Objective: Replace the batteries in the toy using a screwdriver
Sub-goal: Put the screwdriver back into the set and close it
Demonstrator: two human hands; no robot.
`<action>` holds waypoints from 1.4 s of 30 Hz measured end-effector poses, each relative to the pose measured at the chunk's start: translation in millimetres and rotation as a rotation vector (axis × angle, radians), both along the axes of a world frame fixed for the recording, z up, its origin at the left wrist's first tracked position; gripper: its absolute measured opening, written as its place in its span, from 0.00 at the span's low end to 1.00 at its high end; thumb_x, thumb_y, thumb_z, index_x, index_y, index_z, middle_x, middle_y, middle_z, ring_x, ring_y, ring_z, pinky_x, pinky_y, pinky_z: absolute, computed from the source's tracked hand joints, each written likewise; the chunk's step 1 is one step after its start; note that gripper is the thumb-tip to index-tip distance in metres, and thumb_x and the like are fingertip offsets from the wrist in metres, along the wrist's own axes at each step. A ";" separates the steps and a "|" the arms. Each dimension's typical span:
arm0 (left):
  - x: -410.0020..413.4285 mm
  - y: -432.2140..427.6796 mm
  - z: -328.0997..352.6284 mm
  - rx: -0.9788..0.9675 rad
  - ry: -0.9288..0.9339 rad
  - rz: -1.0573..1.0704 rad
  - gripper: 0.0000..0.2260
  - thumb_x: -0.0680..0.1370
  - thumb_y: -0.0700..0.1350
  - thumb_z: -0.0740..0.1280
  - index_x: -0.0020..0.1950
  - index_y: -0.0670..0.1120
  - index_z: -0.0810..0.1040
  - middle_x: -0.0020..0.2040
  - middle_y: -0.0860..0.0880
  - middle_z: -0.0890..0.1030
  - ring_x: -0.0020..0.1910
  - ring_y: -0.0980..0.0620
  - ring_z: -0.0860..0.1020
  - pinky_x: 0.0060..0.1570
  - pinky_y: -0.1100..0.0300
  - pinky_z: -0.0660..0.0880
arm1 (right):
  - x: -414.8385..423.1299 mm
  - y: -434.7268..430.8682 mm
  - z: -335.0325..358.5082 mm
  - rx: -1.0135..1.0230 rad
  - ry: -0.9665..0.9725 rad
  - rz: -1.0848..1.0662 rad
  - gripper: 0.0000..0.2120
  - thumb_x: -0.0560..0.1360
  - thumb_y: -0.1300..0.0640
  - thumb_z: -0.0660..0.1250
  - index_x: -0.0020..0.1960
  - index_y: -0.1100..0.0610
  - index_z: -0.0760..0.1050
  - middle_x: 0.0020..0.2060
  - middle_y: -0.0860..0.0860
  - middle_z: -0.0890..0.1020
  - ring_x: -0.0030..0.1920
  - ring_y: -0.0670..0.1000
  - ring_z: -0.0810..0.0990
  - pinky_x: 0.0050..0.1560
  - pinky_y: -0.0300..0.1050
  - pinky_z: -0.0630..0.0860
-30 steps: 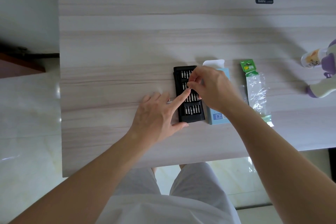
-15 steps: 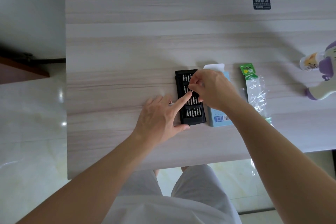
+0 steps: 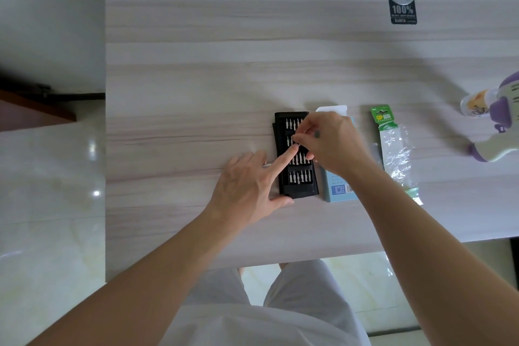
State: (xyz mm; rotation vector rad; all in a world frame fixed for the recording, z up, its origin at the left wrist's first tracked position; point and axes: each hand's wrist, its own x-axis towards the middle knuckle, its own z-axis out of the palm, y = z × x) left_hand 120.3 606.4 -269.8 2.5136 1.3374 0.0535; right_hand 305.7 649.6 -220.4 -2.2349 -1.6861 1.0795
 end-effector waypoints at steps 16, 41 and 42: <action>2.6 4.0 2.1 0.021 -0.017 0.004 0.34 0.74 0.71 0.56 0.78 0.58 0.64 0.38 0.50 0.72 0.34 0.49 0.73 0.37 0.56 0.70 | 4.5 -5.0 -4.4 0.053 0.108 -0.126 0.02 0.75 0.57 0.71 0.44 0.53 0.79 0.35 0.46 0.82 0.29 0.46 0.83 0.43 0.54 0.82; 4.8 7.9 2.5 -0.034 -0.025 0.009 0.38 0.71 0.73 0.57 0.78 0.57 0.64 0.38 0.53 0.63 0.34 0.52 0.61 0.36 0.59 0.62 | 29.4 -12.9 -5.3 0.091 0.203 -0.020 0.06 0.75 0.65 0.69 0.46 0.54 0.81 0.33 0.42 0.80 0.30 0.43 0.81 0.36 0.36 0.77; 4.7 7.8 2.2 -0.039 -0.022 0.012 0.38 0.71 0.73 0.57 0.78 0.57 0.63 0.37 0.53 0.63 0.34 0.52 0.61 0.36 0.59 0.62 | 26.1 -15.3 -7.5 0.134 0.171 -0.002 0.06 0.75 0.63 0.69 0.46 0.53 0.82 0.32 0.41 0.79 0.31 0.43 0.80 0.39 0.40 0.78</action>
